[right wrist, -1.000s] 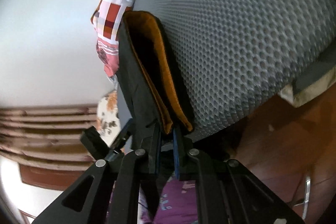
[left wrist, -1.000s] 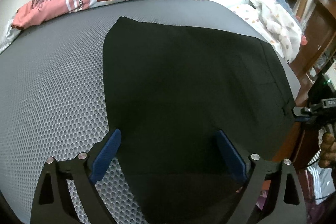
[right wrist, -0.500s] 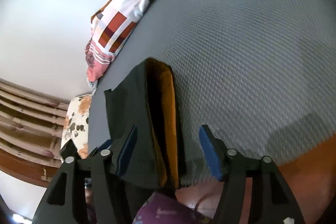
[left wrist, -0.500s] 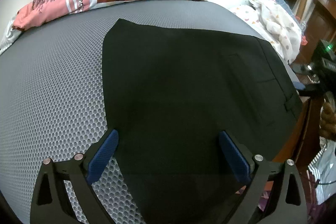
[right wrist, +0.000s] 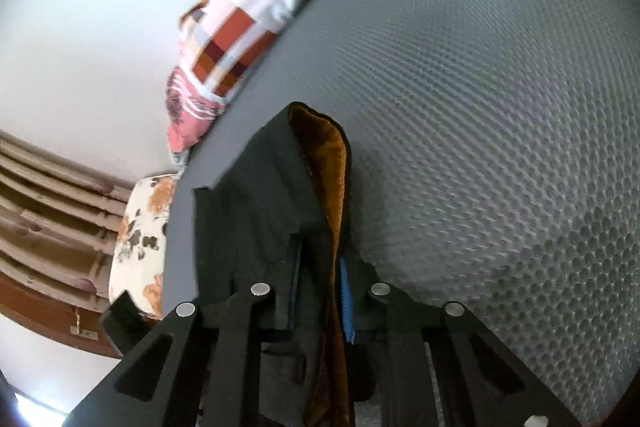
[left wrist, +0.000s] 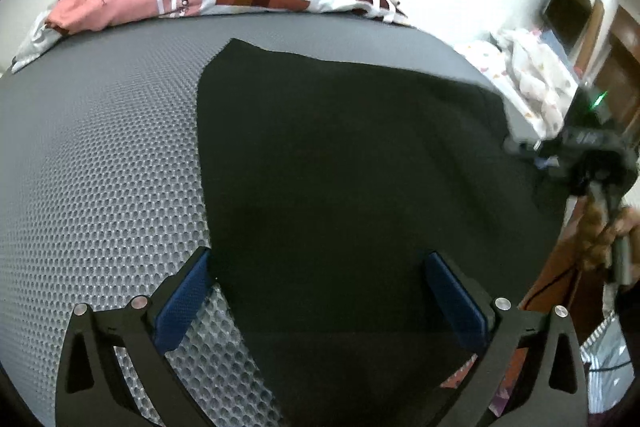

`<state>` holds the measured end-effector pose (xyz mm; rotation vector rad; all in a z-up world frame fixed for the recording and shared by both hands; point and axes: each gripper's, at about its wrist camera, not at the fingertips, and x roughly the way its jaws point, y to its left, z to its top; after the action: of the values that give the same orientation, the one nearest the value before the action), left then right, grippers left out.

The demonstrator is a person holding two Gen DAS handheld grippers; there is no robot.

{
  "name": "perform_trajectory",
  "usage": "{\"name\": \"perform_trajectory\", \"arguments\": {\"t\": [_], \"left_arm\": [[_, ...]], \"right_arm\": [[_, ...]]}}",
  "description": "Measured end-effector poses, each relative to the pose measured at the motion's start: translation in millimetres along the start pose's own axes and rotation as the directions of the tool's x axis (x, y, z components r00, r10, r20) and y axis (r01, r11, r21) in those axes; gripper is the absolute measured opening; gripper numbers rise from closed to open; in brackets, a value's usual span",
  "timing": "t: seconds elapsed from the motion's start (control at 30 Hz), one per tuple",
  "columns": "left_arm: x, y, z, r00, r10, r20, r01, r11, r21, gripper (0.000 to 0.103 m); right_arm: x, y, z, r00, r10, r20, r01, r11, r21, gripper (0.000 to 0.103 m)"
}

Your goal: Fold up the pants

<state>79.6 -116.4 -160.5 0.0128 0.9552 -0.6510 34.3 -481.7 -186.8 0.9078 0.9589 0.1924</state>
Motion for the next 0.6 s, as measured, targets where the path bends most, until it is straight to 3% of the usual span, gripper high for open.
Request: {"name": "perform_trajectory", "arguments": {"t": [0.07,0.2,0.4,0.57,0.6], "left_arm": [[-0.6,1.3,0.2,1.0,-0.003,0.003,0.003,1.0,0.003,0.103],[-0.8,5.0,2.5,1.0,-0.024,-0.002,0.024,1.0,-0.013,0.103],[-0.9,18.8,9.3,0.998,-0.059,0.013,0.06,0.995,-0.079,0.103],[5.8,27.0,19.0,0.998,-0.066,0.004,0.066,0.993,-0.096,0.103],[8.0,26.4,21.6,0.998,-0.065,-0.006,0.064,0.994,-0.084,0.103]], "right_arm": [[0.2,-11.2,-2.6,0.999,0.035,0.012,-0.035,0.999,0.027,0.018],[-7.2,-13.1,-1.3,0.996,0.079,0.029,-0.081,0.994,0.078,0.039],[-11.5,1.7,-15.7,0.999,0.023,0.023,-0.024,0.999,0.028,0.052],[-5.7,23.3,-22.1,0.997,-0.074,0.029,0.077,0.99,-0.119,0.053],[-3.6,26.1,-21.7,0.996,-0.084,0.029,0.087,0.987,-0.138,0.049]]}}
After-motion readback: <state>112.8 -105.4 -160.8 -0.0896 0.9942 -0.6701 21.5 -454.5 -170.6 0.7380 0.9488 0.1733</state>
